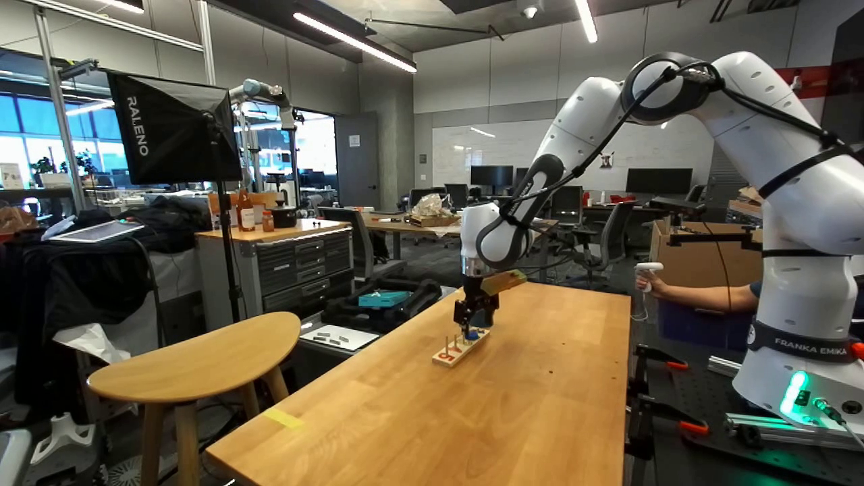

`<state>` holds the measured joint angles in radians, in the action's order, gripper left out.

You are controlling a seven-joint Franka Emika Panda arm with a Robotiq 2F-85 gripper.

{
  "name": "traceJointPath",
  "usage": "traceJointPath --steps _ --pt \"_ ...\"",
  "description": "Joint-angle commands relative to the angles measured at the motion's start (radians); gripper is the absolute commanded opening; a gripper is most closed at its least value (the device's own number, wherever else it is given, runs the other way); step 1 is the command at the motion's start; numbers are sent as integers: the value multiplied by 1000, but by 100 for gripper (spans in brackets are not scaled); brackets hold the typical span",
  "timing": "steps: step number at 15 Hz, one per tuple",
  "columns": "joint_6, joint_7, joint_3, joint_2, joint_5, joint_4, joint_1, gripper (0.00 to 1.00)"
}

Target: Put the blue disk on the table

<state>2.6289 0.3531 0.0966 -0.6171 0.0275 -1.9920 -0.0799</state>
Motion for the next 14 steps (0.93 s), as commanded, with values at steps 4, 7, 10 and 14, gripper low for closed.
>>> traceJointPath --steps 4,7,10,14 --pt "14 34 26 -54 3 63 -38 100" --pt "18 36 24 -68 -2 69 -35 100" --pt "22 37 27 -81 -5 77 -33 100" --pt "15 34 23 -76 -12 81 -27 70"
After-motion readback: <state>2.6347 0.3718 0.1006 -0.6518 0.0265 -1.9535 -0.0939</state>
